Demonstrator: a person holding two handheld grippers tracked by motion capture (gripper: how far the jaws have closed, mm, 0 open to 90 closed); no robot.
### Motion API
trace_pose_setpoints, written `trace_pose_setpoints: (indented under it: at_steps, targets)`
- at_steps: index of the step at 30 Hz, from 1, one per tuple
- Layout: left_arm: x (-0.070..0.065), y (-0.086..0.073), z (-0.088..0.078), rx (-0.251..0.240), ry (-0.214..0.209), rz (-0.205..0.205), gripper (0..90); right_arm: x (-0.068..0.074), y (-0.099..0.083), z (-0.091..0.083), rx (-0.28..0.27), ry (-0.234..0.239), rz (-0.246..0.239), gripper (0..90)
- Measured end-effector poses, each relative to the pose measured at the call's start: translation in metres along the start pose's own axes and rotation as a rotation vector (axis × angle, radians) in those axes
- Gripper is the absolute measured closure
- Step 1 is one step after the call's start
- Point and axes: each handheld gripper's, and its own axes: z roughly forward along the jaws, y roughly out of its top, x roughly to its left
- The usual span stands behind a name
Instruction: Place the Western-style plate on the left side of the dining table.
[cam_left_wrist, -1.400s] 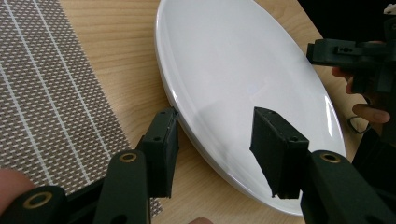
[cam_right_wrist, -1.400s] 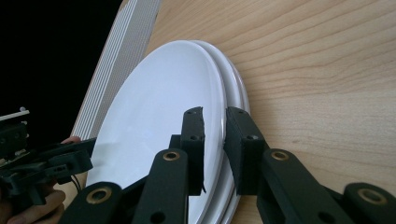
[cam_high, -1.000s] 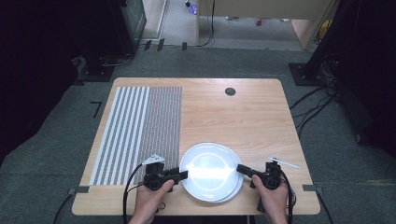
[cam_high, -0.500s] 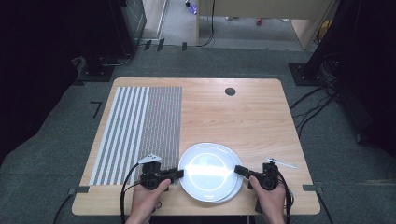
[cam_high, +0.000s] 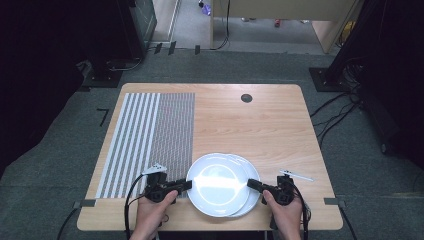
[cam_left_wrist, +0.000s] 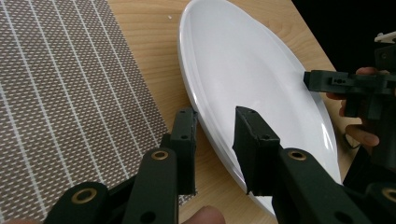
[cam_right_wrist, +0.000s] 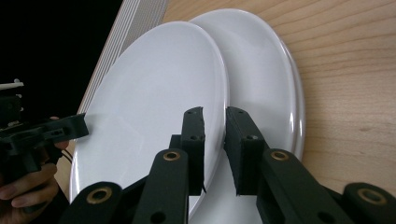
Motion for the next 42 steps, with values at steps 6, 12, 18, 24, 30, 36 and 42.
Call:
trace_pose_setpoints:
  at_steps: [6, 12, 18, 24, 30, 36, 42]
  targets:
    - [0.001, 0.000, -0.003, -0.003, 0.005, 0.000, 70.8, 0.003, -0.001, 0.001, 0.002, 0.003, -0.009, 78.6]
    - [0.004, -0.004, -0.004, -0.004, -0.003, -0.006, 71.9, 0.004, 0.000, 0.004, 0.006, 0.007, -0.008, 78.8]
    - [0.006, -0.007, -0.004, -0.007, -0.019, -0.019, 71.8, 0.004, 0.000, 0.010, 0.023, 0.005, -0.008, 78.3]
    - [0.008, -0.009, -0.004, -0.006, -0.025, -0.024, 71.8, 0.005, -0.001, 0.014, 0.032, 0.016, 0.009, 80.2]
    - [0.009, -0.010, -0.005, -0.002, -0.021, -0.027, 71.6, 0.005, -0.001, 0.015, 0.024, 0.041, 0.041, 82.1]
    - [0.009, -0.010, -0.004, -0.006, -0.029, -0.041, 72.1, 0.003, 0.000, 0.014, 0.026, 0.060, 0.098, 84.0]
    - [0.005, -0.010, -0.003, -0.011, -0.056, -0.041, 75.7, -0.001, 0.000, 0.009, -0.001, 0.085, 0.159, 87.5]
